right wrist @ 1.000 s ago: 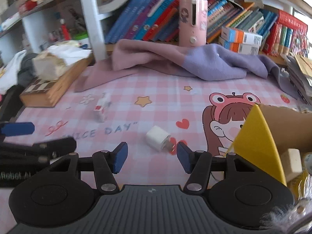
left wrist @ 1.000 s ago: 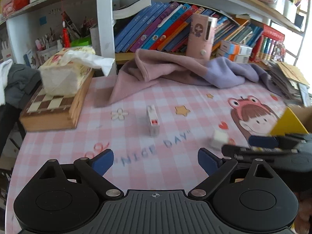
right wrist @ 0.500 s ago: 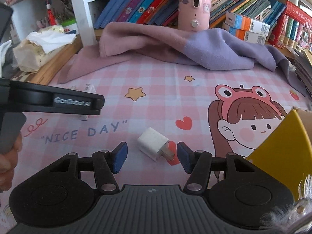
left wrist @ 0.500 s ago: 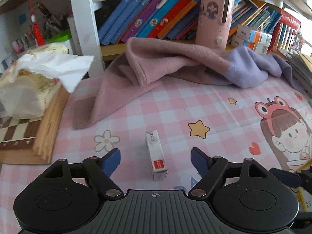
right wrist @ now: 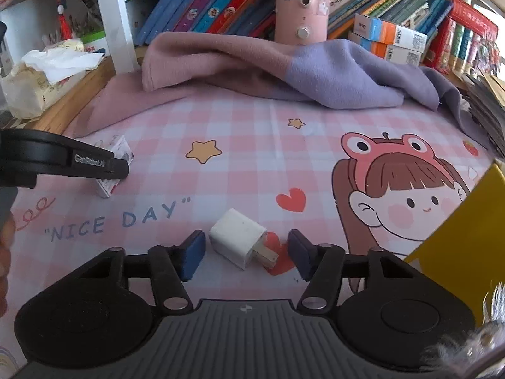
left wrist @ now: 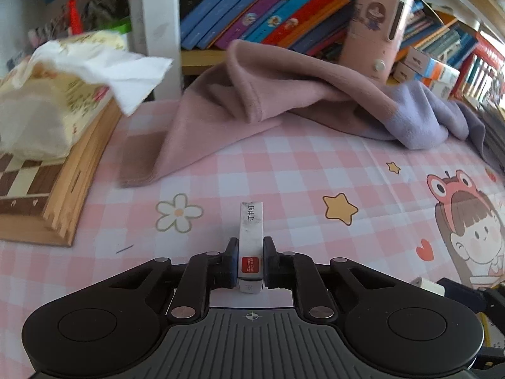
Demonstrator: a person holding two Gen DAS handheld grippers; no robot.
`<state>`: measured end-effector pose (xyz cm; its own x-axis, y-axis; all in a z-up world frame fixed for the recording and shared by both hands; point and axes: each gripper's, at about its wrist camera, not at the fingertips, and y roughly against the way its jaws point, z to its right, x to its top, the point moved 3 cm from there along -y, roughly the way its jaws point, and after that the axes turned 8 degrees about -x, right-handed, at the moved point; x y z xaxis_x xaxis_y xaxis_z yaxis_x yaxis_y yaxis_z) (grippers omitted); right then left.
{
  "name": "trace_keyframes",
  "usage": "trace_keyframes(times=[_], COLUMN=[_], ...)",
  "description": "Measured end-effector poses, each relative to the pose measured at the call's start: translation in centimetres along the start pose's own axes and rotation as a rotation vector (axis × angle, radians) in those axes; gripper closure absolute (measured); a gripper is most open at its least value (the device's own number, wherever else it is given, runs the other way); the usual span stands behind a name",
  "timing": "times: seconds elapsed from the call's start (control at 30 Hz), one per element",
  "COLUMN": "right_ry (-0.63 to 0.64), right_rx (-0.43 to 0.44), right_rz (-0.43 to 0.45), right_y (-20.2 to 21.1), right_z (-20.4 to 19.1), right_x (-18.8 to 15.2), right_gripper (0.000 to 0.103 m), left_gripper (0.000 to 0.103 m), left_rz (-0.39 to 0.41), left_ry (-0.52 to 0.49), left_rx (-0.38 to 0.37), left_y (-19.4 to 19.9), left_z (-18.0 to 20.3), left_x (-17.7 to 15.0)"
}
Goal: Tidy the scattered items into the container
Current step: 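Grasp the white charger with the right tool while the left tool grasps the medicine box, then lift and carry the charger and medicine box toward the yellow box with both tools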
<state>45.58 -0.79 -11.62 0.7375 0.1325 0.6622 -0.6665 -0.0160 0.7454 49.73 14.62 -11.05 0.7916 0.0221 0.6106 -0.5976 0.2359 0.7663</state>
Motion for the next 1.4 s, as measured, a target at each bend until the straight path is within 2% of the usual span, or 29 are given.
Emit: trace_keyframes(times=[0.03, 0.23, 0.3, 0.57, 0.7, 0.87, 1.03, 1.13, 1.27, 1.4], right_ry=[0.008, 0.026, 0.033, 0.035, 0.058, 0.12, 0.098, 0.128, 0.12, 0.14], right_rx=[0.006, 0.01, 0.022, 0.066, 0.085, 0.097, 0.097, 0.087, 0.085, 0.075], right_rz=[0.005, 0.026, 0.04, 0.059, 0.059, 0.01, -0.051, -0.017, -0.055, -0.054], right_y=[0.1, 0.8, 1.5, 4.6, 7.1, 9.8, 9.6, 9.6, 8.7, 8.6], right_z=[-0.1, -0.2, -0.3, -0.5, 0.0, 1.3, 1.9, 1.3, 0.6, 0.0], right_x=[0.0, 0.2, 0.2, -0.3, -1.4, -4.9, -7.9, -8.3, -8.7, -8.7], right_gripper=[0.063, 0.065, 0.068, 0.069, 0.069, 0.069, 0.069, 0.069, 0.068, 0.068], left_gripper=[0.09, 0.09, 0.09, 0.09, 0.09, 0.09, 0.09, 0.09, 0.09, 0.09], left_rz=[-0.002, 0.022, 0.03, 0.072, 0.089, 0.084, 0.07, 0.071, 0.088, 0.09], left_ry=[0.005, 0.014, 0.016, 0.058, 0.07, 0.118, 0.153, 0.158, 0.146, 0.161], left_rx=[-0.003, -0.037, -0.047, -0.081, -0.097, -0.119, -0.131, -0.127, -0.13, -0.136], left_y=[0.1, 2.2, 3.1, 7.8, 10.5, 13.2, 14.5, 15.0, 15.9, 16.5], left_z=[0.0, 0.7, 1.0, 1.2, 1.2, 0.9, 0.6, 0.5, 0.6, 0.2], left_x=[0.0, -0.6, -0.8, -2.5, -4.0, -6.9, -9.0, -9.5, -9.8, -10.4])
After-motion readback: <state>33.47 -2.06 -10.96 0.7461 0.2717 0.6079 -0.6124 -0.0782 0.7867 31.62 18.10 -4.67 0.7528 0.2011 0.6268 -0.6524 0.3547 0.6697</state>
